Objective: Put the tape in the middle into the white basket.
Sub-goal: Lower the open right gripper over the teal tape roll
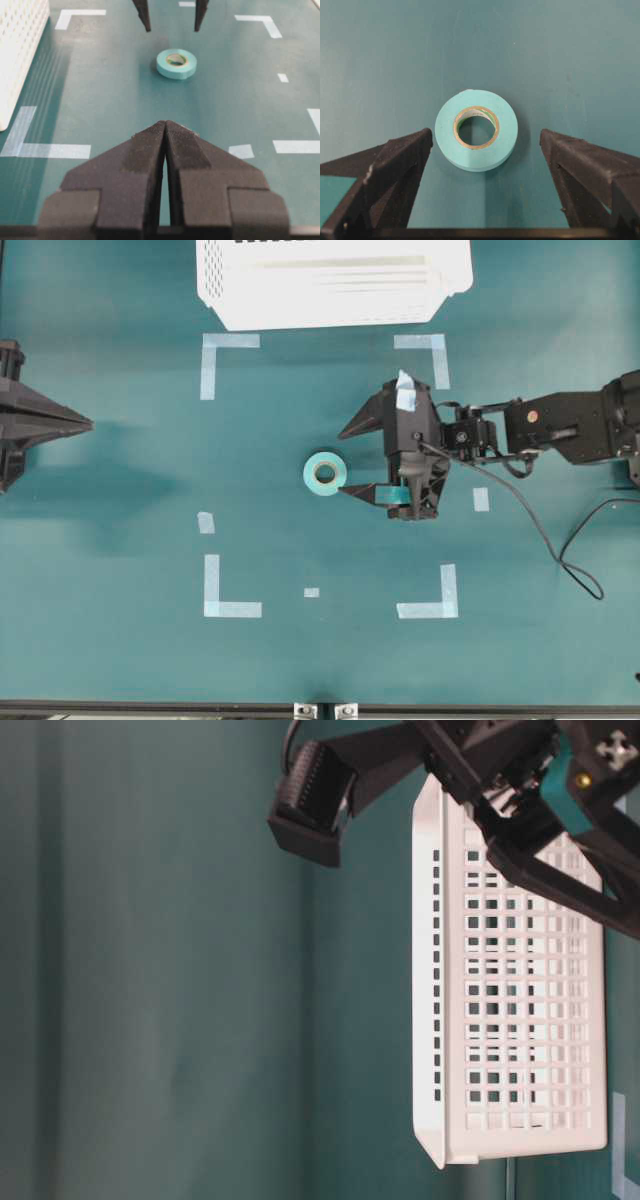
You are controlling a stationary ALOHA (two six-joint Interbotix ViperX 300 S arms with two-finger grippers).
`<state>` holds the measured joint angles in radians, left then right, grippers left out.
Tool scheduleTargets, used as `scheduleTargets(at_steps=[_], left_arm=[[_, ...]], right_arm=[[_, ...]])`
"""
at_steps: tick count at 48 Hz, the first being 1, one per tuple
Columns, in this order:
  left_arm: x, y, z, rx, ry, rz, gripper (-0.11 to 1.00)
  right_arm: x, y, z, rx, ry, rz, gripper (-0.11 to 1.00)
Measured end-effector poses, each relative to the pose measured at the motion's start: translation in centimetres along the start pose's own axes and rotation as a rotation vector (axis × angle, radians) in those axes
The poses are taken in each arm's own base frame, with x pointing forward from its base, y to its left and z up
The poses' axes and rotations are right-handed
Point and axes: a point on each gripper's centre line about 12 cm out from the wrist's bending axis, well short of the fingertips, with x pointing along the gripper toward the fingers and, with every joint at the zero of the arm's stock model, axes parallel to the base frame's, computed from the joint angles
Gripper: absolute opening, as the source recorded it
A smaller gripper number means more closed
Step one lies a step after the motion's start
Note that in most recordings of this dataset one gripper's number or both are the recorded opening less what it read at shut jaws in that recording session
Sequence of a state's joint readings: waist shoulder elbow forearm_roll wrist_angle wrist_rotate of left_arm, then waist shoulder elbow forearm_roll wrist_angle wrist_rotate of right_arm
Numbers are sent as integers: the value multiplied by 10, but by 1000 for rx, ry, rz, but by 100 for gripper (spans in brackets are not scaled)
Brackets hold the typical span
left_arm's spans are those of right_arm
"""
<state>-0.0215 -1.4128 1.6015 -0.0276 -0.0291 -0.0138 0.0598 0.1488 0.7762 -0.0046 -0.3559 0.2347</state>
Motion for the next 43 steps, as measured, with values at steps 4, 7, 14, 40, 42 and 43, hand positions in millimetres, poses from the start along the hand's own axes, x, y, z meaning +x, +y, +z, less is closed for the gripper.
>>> scheduleTargets(at_steps=[4, 7, 14, 40, 42, 43], left_arm=[[0, 0, 0, 0, 0, 0, -11], [0, 0, -1, 0, 2, 0, -11], [0, 0, -1, 0, 3, 0, -11], [0, 0, -1, 0, 2, 0, -11], [0, 0, -1, 0, 2, 0, -11], [0, 0, -1, 0, 3, 0, -11]], right_arm=[[4, 0, 0, 0, 1, 0, 100], [7, 0, 0, 0, 3, -1, 100], [12, 1, 0, 0, 5, 1, 100], [22, 3, -7, 43, 29, 2, 100], [23, 3, -8, 43, 30, 1, 100], [23, 2, -8, 45, 33, 1, 100]])
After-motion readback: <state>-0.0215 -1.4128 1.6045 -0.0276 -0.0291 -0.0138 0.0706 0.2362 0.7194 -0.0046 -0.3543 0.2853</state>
